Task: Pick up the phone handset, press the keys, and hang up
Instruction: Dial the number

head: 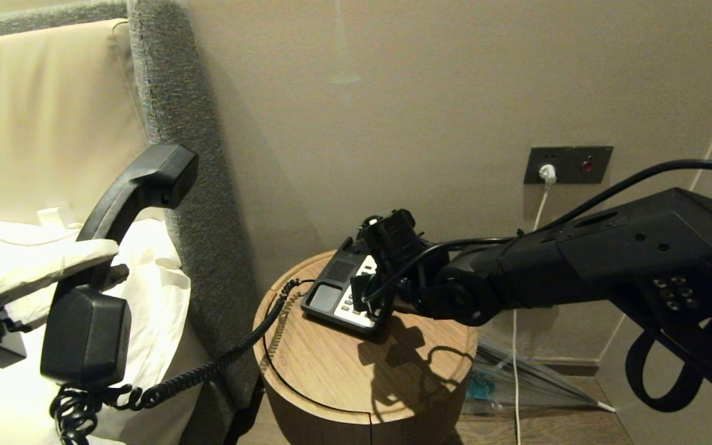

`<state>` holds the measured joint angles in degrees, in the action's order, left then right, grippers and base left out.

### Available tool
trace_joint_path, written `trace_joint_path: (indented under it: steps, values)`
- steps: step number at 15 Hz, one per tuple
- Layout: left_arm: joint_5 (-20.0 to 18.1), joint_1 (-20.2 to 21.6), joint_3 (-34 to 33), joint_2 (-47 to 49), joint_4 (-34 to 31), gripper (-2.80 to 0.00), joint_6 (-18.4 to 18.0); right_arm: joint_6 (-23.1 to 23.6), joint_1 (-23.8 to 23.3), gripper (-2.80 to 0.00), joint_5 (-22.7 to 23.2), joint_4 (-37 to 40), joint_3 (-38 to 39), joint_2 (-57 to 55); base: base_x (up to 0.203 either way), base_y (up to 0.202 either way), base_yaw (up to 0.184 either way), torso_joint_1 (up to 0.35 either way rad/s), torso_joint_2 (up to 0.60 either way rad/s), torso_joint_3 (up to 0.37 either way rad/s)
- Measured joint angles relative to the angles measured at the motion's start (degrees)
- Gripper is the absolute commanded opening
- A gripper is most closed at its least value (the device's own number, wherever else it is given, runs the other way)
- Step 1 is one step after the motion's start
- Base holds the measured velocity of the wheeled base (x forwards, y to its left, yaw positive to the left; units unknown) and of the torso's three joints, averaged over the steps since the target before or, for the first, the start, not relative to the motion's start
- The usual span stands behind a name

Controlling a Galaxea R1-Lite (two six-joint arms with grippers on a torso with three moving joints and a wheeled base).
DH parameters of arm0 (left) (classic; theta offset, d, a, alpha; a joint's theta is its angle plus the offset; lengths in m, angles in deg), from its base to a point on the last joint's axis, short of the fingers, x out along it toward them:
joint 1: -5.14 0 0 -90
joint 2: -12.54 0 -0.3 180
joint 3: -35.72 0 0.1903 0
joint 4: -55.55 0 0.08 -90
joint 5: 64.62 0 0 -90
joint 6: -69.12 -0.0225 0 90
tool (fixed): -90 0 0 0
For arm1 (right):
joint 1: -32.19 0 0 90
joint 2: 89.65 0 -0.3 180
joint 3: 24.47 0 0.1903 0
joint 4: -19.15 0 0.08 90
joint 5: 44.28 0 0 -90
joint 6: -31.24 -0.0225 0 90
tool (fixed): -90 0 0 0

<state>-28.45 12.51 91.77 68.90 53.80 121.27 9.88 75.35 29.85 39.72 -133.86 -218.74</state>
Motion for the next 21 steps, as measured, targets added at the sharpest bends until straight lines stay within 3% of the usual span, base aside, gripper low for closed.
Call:
trace_joint_path:
  steps: [21]
  values:
    - [0.0, 0.0, -0.3, -0.1, 0.0, -2.8, 0.0, 0.4, -0.8, -2.8, -0.1, -0.2, -1.9, -3.2, 0.0, 0.0, 0.0, 0.0, 0.0, 0.0]
